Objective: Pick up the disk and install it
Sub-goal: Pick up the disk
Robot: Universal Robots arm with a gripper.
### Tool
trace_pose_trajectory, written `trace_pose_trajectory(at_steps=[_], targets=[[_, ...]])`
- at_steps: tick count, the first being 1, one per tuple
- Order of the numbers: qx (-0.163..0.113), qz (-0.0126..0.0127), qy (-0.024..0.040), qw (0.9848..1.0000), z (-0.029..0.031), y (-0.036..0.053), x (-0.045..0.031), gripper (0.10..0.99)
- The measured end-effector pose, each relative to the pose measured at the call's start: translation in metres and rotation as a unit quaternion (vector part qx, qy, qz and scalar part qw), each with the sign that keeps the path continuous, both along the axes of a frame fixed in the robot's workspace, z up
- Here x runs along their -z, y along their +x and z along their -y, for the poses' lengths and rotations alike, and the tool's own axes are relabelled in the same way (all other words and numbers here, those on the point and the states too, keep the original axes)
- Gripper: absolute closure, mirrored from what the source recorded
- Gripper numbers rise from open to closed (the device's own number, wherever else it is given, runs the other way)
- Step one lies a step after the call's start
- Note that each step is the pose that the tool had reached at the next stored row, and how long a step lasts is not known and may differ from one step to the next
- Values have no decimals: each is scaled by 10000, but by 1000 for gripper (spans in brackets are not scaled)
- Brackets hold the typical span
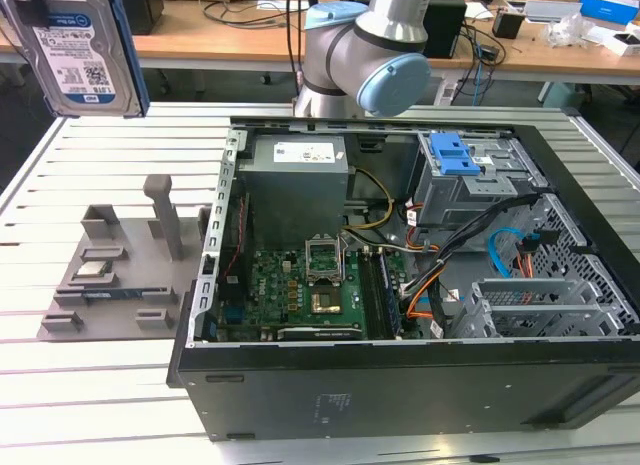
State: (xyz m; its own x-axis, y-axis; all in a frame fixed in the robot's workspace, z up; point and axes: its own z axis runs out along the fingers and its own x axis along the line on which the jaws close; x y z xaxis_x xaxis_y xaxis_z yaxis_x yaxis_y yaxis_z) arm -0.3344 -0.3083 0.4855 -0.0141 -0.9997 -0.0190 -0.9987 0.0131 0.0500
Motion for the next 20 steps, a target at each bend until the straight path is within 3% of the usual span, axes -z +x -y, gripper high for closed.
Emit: trace_pose_trajectory(at_steps=[14, 20], targets=[[-1, -13, 0, 10000, -11, 19, -212, 718], [0, -19, 0, 10000, -22, 27, -339, 718]])
